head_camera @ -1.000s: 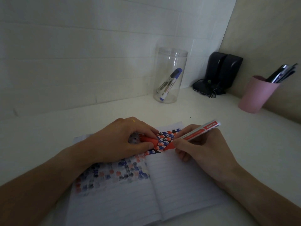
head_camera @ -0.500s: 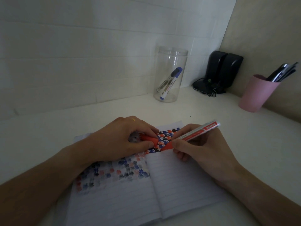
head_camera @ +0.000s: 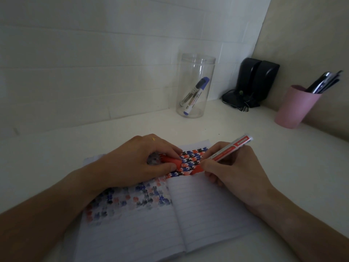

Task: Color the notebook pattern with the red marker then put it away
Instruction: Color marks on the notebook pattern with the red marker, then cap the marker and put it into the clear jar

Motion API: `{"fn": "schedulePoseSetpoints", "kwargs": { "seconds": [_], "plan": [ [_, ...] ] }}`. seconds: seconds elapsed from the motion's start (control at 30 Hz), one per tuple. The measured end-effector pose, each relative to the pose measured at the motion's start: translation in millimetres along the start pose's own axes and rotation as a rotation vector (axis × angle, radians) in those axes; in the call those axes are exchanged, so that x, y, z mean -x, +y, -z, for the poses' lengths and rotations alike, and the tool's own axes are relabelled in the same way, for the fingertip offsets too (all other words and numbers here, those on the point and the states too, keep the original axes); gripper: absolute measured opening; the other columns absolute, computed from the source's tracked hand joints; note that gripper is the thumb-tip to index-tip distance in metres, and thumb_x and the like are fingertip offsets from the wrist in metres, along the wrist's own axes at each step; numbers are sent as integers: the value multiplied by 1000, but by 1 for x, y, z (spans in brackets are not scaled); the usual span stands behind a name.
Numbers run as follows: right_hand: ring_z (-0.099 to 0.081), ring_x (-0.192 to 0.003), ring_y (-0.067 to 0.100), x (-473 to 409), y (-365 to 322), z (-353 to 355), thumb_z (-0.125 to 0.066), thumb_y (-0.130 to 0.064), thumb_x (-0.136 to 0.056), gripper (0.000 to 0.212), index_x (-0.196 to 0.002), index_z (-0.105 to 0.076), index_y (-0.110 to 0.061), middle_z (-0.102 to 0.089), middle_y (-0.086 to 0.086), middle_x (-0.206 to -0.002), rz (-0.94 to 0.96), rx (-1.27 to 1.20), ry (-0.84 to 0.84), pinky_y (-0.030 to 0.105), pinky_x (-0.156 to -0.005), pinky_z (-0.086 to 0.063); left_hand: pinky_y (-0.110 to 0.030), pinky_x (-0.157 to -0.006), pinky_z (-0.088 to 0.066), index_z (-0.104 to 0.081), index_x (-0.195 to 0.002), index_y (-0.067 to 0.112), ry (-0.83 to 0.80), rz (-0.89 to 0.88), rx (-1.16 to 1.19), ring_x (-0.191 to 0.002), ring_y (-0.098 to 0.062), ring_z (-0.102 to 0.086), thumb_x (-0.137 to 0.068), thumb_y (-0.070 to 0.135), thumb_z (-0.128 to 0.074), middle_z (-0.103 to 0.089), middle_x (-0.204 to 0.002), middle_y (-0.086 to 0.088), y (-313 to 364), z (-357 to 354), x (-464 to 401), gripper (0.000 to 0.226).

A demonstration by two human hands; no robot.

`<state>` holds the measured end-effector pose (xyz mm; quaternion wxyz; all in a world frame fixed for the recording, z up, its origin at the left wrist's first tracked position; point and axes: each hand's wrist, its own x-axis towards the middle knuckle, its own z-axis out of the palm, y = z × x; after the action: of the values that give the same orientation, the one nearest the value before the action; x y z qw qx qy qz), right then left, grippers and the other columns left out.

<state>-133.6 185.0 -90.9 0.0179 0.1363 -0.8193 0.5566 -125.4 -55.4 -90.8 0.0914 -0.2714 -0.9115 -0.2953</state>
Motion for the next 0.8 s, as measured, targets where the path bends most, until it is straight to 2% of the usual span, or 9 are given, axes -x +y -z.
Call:
{"fn": "schedulePoseSetpoints", "kwargs": {
  "seconds": [0.13,0.27,0.33,0.4,0.5,0.57,0.63,0.7,0.8],
  "plan": [
    [-64,-54,18,-4,-5,7,-74,-2,-80,3,-79,-76,-4,-73,11,-62,65,-171,70,30,-52,-52,-31,-96,-52,-73,-113,37,-3,10,-20,-114,4,-59,-87,41,-71,-68,-122,25,0,-1,-1,26],
    [-61,-60,18,-5,-14,13,-75,-7,-81,12,-92,-72,-6,-70,6,-67,123,-436,87,25,-54,-49,-28,-97,-50,-73,-114,35,-14,9,-34,-115,3,-59,-88,39,-70,-67,-123,24,0,0,-2,26],
    [-59,-60,15,-3,-15,8,-75,-14,-76,21,-95,-71,-6,-67,6,-68,79,-586,37,22,-54,-49,-27,-97,-50,-73,-114,36,-12,10,-41,-115,2,-59,-89,39,-70,-67,-123,25,1,0,-2,26],
    [-61,-61,13,-2,-12,1,-78,-15,-73,24,-95,-75,-6,-68,5,-69,0,-617,25,22,-57,-51,-28,-96,-51,-73,-114,36,-3,15,-42,-114,3,-59,-88,38,-70,-67,-122,26,1,-1,-1,25],
    [-64,-63,13,-3,-6,-2,-79,-12,-75,18,-92,-80,-6,-71,6,-70,-95,-603,46,26,-65,-53,-27,-94,-52,-73,-113,37,8,20,-58,-112,4,-60,-88,42,-69,-67,-121,27,3,-1,-1,26],
    [-60,-63,16,-4,-6,0,-74,-10,-80,11,-87,-80,-5,-68,9,-68,-123,-631,46,27,-63,-49,-21,-93,-51,-73,-113,35,18,28,-64,-111,5,-60,-89,44,-66,-67,-121,27,5,-1,-1,26],
    [-57,-60,18,-4,-6,3,-67,-9,-85,14,-86,-79,-3,-67,9,-65,-144,-678,43,26,-60,-47,-17,-89,-50,-73,-112,31,85,38,-69,-107,5,-62,-92,43,-63,-69,-116,22,6,-1,-1,25],
    [-57,-59,18,-5,-5,4,-61,-7,-89,19,-85,-78,-4,-66,9,-64,-157,-697,51,28,-60,-45,-14,-85,-49,-72,-110,27,219,57,-80,-101,3,-63,-93,37,-62,-69,-107,19,6,0,-1,21],
    [-60,-60,18,-5,-5,3,-60,-2,-88,17,-85,-75,-8,-68,11,-66,-165,-714,64,33,-63,-43,-9,-83,-45,-70,-113,26,339,74,-103,-99,-2,-62,-93,28,-65,-66,-103,16,5,1,-2,21]
  ]
}}
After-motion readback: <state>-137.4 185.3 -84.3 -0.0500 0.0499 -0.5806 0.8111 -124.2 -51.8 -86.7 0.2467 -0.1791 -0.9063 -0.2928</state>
